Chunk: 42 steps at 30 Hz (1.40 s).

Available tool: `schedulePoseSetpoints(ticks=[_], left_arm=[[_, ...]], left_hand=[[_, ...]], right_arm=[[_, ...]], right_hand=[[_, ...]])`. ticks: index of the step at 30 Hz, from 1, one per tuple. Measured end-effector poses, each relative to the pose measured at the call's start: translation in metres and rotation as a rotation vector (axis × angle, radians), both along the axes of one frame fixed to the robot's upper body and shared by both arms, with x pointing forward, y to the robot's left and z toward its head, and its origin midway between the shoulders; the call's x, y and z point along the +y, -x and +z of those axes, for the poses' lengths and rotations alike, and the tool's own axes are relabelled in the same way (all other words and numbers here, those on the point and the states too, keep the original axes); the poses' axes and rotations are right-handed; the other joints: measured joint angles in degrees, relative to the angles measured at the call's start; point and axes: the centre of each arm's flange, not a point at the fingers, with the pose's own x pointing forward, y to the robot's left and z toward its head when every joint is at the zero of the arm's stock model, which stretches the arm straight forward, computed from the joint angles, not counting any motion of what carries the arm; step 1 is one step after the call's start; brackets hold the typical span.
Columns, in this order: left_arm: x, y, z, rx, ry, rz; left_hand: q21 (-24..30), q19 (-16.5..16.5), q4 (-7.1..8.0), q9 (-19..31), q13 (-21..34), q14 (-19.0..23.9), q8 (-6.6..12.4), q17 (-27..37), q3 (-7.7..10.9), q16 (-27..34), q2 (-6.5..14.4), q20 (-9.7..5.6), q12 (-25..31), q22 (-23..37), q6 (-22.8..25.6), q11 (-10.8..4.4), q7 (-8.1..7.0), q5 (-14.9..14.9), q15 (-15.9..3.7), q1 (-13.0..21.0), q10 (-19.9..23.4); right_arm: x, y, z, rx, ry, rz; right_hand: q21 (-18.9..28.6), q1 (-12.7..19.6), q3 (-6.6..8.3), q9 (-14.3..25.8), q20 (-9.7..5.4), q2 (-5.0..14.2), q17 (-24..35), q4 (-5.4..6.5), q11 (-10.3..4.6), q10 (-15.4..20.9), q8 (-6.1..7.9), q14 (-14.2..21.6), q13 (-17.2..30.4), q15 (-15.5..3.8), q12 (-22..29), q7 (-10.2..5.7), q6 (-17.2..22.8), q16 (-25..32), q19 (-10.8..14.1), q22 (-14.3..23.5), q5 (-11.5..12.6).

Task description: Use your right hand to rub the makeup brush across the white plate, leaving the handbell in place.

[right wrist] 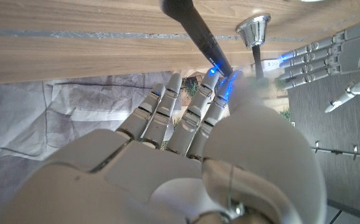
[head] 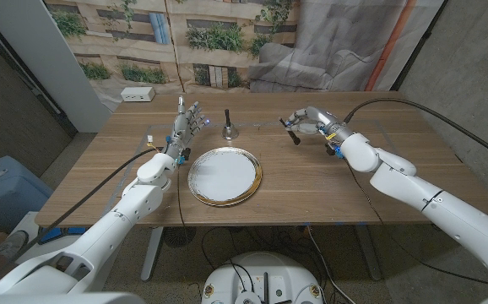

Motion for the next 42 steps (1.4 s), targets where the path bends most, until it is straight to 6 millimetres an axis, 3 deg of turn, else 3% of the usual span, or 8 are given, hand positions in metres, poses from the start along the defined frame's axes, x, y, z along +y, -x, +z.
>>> schedulePoseSetpoints(ticks=[18, 20, 42], left_arm=[[0.000, 0.000, 0.000, 0.000, 0.000, 0.000], [0.000, 0.000, 0.000, 0.000, 0.000, 0.000], [0.000, 0.000, 0.000, 0.000, 0.000, 0.000]], left_hand=[[0.00, 0.00, 0.00, 0.00, 0.00, 0.00, 0.00, 0.00, 0.00, 0.00, 0.00, 0.00, 0.00, 0.00, 0.00, 0.00, 0.00, 0.00, 0.00, 0.00, 0.00], [0.00, 0.00, 0.00, 0.00, 0.00, 0.00, 0.00, 0.00, 0.00, 0.00, 0.00, 0.00, 0.00, 0.00, 0.00, 0.00, 0.00, 0.00, 0.00, 0.00, 0.00], [0.00, 0.00, 0.00, 0.00, 0.00, 0.00, 0.00, 0.00, 0.00, 0.00, 0.00, 0.00, 0.00, 0.00, 0.00, 0.00, 0.00, 0.00, 0.00, 0.00, 0.00]], right_arm=[[0.030, 0.012, -0.021, 0.064, -0.215, 0.069], [0.044, 0.017, -0.029, 0.076, -0.240, 0.095], [0.096, 0.027, -0.052, 0.071, -0.334, 0.193]], right_hand=[[0.00, -0.26, -0.24, -0.27, 0.00, 0.25, 0.22, 0.23, -0.32, 0.31, -0.35, 0.00, 0.40, 0.00, -0.01, 0.02, 0.41, 0.00, 0.00, 0.00, 0.22], [0.00, -0.26, -0.43, -0.28, 0.00, 0.25, 0.29, 0.04, -0.32, 0.31, -0.36, 0.00, 0.48, 0.00, -0.01, 0.02, 0.41, 0.00, 0.00, 0.00, 0.22], [-0.22, -0.32, -0.48, -0.65, 0.00, 0.31, 0.28, -0.01, -0.31, 0.31, -0.65, 0.00, 0.53, 0.00, -0.01, 0.01, 0.41, 0.00, 0.00, 0.00, 0.43]])
